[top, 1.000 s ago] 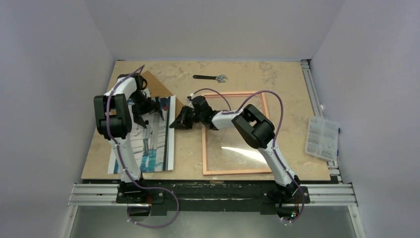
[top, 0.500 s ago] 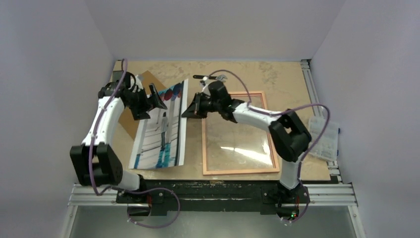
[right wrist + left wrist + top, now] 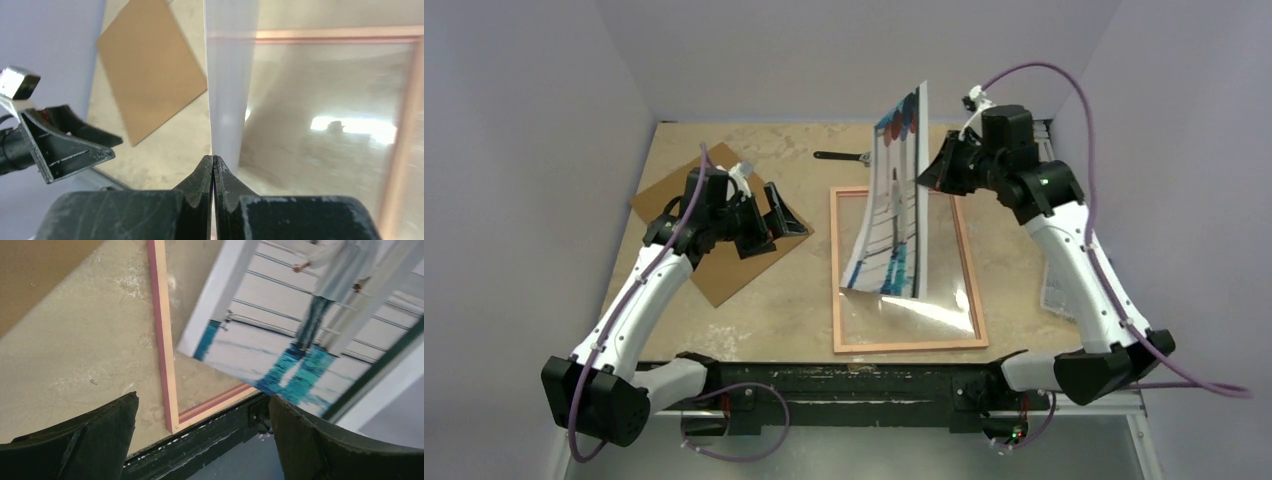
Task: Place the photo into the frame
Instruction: Turn over the photo from the photo frame.
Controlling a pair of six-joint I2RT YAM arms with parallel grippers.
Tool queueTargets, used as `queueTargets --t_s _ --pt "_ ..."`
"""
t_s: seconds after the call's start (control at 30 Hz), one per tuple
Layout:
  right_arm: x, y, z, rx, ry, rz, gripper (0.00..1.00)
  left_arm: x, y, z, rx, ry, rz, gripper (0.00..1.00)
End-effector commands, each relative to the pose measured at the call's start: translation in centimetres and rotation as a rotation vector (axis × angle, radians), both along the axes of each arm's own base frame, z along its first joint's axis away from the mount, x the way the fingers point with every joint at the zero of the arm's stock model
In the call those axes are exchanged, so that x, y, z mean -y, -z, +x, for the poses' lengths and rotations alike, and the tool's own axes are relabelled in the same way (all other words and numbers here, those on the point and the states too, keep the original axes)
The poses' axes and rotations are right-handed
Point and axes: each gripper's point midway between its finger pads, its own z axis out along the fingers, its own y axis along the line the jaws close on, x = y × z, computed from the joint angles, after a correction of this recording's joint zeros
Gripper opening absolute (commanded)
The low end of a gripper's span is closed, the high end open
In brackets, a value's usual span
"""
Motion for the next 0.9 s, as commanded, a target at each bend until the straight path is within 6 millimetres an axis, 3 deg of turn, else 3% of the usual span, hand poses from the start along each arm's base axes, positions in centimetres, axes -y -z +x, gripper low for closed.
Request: queueTargets --t_s 0.0,0.2,0.27,0.33,0.43,0.63,0.73,0.87 --pt "7.2 -3.6 -3.8 0.034 0.103 -0.273 0.0 0.9 -0.2 0.3 0.012 -0.032 0.02 1.0" --pt "10.0 -8.2 -4.4 0.069 0.19 -0.373 0.0 1.2 0.9 -0.5 -0.035 -0.006 0.107 1.0" --pt "10.7 -9.0 -3.9 0.099 0.222 -0.399 0.0 1.1 1.4 -0.7 -0.053 -0.001 0.135 1.0" --pt "10.3 -8.5 -3.5 0.071 0.21 -0.408 0.0 1.1 1.9 -0.9 -0.066 0.004 0.15 1.0" --pt "8.2 -5.9 -3.0 0.009 0.149 -0.462 0.0 1.1 2.3 -1.0 -0.084 0.005 0.154 1.0" --pt "3.0 1.8 -2.7 -0.084 0.029 -0.541 0.0 1.7 2.5 -1.0 -0.088 0.018 0.126 1.0" --pt "0.6 6.1 -3.5 -0.133 -0.019 -0.56 0.0 1.6 2.9 -1.1 -0.097 0.014 0.136 1.0" --pt "-3.7 10.1 -4.7 -0.163 -0.093 -0.504 0.0 1.4 3.4 -1.3 -0.106 0.011 0.144 1.0"
